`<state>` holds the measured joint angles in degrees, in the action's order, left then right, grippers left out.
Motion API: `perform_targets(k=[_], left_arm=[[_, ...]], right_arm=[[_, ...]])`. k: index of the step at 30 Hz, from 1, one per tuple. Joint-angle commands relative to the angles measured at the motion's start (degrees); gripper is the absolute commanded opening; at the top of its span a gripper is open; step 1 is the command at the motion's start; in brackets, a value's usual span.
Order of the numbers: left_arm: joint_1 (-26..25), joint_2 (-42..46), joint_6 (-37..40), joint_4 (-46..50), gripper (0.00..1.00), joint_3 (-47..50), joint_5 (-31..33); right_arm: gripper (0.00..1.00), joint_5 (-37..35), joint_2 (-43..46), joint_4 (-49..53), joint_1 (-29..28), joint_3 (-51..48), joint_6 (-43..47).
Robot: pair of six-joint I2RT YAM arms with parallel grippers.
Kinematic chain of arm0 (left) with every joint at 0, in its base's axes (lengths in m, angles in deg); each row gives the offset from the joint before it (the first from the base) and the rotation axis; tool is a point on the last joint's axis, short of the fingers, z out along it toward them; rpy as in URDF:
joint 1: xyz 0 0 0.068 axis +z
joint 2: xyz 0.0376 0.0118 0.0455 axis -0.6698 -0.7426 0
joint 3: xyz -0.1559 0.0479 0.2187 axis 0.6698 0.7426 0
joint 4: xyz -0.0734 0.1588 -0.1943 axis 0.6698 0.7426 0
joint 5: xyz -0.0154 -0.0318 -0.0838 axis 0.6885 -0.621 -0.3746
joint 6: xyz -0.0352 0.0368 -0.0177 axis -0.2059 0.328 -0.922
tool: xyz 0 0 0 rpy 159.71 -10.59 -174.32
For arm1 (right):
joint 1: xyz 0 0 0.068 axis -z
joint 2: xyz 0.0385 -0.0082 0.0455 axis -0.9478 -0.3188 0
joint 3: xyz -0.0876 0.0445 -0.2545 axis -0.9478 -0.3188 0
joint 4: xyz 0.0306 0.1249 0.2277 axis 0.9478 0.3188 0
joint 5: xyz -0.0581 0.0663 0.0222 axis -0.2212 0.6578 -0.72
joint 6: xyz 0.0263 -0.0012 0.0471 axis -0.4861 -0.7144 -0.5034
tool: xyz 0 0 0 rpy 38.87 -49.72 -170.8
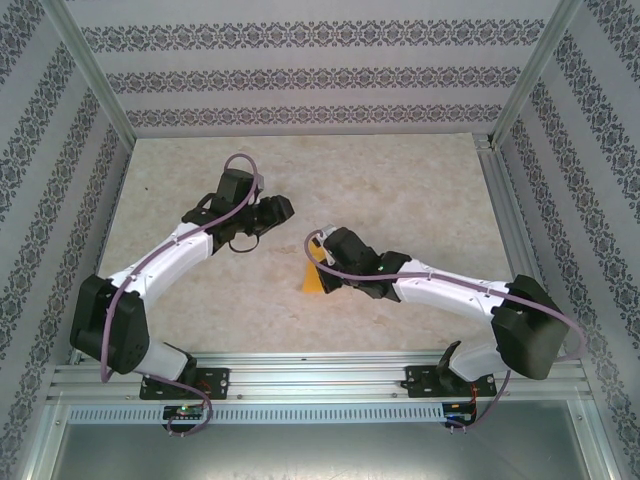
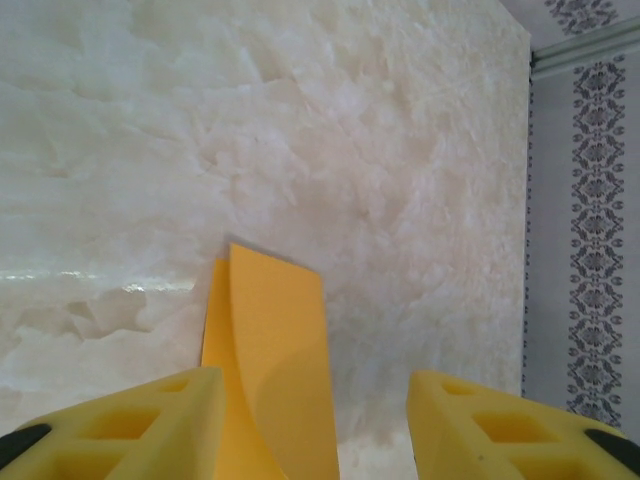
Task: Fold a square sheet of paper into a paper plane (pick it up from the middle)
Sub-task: Fold the triangle a second time at the center of the table.
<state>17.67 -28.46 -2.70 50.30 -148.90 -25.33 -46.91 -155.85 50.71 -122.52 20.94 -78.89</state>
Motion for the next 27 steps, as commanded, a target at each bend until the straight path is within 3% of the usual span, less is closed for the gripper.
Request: perform_targets(k=[1, 9, 21, 27], left_arm=[[-0.2, -2.7, 0.9, -3.7, 0.53, 1.0, -5.0], [-3.7, -8.1, 1.3, -5.8, 0.52, 0.2, -7.4], [-8.2, -17.3, 1.1, -7.7, 0.39, -2.1, -8.5], [-10.7, -22.2, -1.8, -10.7, 0.38, -3.9, -9.3]], right_arm=[[0.00, 2.1, 1.2, -4.8, 1.3, -3.0, -5.9], [0.00, 16.2, -1.9, -14.6, 8.6, -8.6, -11.7], [0.00, 26.7, -5.9, -25.8, 17.4, -14.0, -14.2], [0.01, 30.1, -7.5, -30.0, 20.5, -15.9, -15.3]])
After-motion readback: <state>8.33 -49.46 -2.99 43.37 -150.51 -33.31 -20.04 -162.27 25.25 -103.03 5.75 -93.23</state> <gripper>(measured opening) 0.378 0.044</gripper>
